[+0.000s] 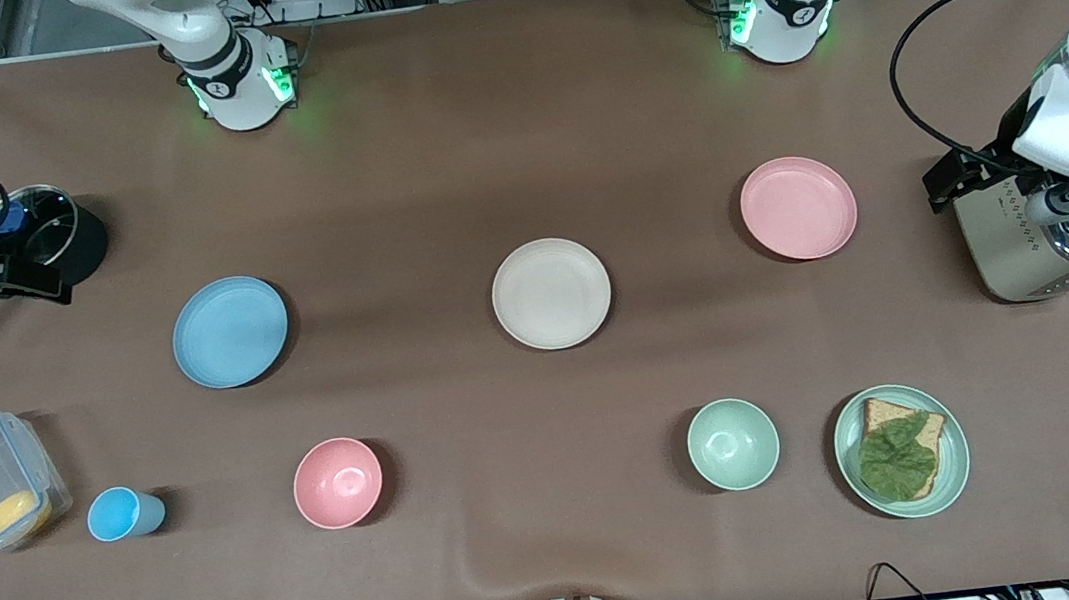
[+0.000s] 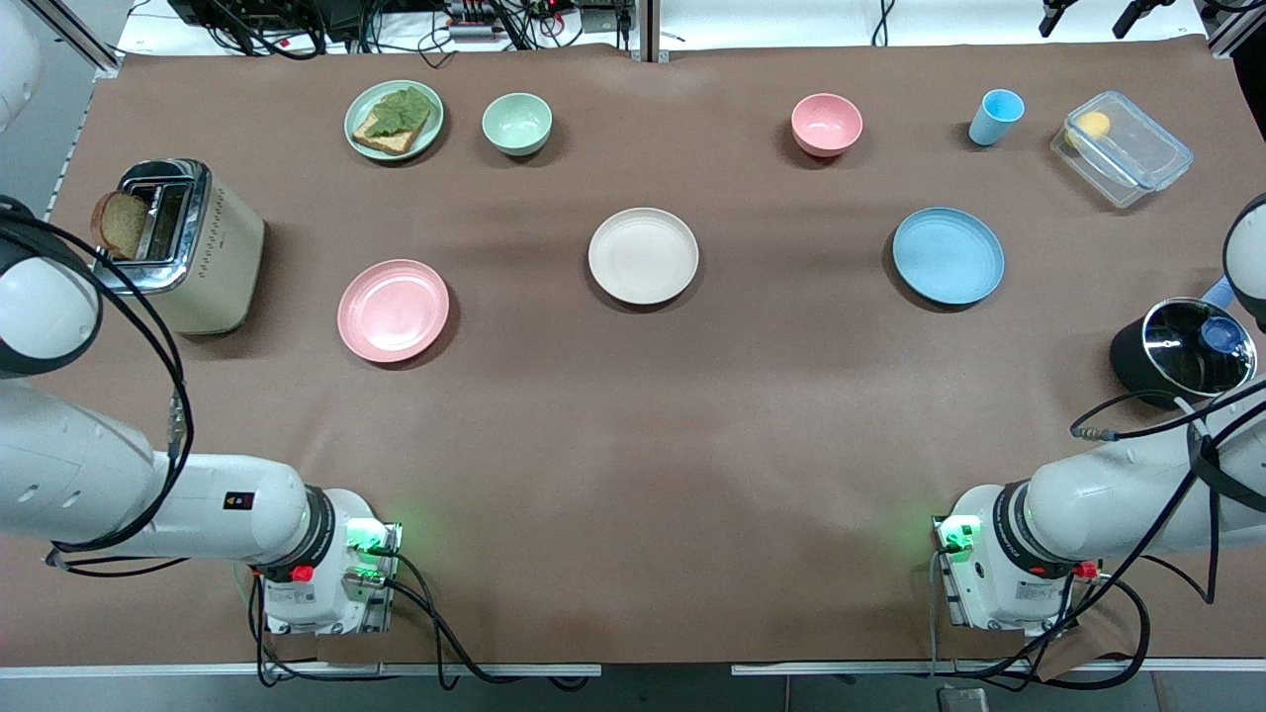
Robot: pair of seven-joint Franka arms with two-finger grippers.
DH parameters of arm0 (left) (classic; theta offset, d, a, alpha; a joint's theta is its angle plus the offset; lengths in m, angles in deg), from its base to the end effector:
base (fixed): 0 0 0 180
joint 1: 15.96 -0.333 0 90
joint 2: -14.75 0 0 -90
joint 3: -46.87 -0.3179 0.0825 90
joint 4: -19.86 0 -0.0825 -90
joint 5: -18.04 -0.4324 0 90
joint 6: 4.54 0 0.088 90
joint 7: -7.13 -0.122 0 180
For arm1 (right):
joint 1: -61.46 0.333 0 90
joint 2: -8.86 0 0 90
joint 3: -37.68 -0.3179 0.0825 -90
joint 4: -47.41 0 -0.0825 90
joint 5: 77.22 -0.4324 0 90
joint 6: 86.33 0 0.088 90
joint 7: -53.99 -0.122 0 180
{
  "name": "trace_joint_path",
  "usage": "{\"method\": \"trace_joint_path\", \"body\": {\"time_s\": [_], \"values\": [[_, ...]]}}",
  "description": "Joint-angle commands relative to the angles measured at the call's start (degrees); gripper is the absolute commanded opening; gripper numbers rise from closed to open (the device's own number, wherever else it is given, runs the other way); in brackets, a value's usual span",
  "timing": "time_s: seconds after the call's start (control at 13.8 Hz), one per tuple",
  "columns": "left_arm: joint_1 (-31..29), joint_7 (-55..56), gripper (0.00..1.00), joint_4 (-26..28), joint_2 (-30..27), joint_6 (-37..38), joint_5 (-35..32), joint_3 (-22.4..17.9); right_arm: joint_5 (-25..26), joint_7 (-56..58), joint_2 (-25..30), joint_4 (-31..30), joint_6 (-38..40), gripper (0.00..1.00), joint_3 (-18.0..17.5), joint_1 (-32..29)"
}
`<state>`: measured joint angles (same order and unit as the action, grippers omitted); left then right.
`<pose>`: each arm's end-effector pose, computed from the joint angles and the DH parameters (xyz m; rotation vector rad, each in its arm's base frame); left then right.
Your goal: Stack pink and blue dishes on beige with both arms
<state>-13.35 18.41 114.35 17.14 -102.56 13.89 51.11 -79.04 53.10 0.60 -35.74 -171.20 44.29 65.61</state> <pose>0.6218 -0.0661 0.5574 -3.0747 -0.1046 -0.0471 0.6347 -0.0184 0.5769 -3.1186 0.0892 0.1764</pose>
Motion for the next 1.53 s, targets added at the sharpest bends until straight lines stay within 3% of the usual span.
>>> {"method": "trace_joint_path", "body": {"time_s": [0.0,0.22,0.44,0.87,1.02,1.45], "values": [[-0.3,-0.7,1.0,-1.0,0.2,1.2,0.5,0.2,0.7,-0.1,-0.5,0.9,0.7,1.0,0.2,0.1],[-0.4,-0.8,1.0,-0.9,0.2,1.2,0.5,0.2,0.5,1.5,-0.5,0.9,0.7,1.0,0.2,0.1],[-0.4,-0.6,1.0,-0.8,0.2,1.2,0.5,0.2,0.6,10.5,-0.8,0.7,0.8,1.0,0.3,-1.9],[-2.0,-0.6,1.0,2.3,0.2,7.4,1.4,0.2,0.7,12.8,-9.0,-0.2,1.8,1.0,0.3,-8.0],[-2.4,-1.3,1.0,3.2,1.4,10.1,1.4,0.3,0.4,12.9,-9.2,-4.4,-1.0,1.0,0.2,-9.3],[-2.8,-1.6,1.0,15.8,2.2,7.1,4.6,0.3,-4.2,17.6,-8.2,-21.6,-19.9,1.0,0.2,-12.5]]}}
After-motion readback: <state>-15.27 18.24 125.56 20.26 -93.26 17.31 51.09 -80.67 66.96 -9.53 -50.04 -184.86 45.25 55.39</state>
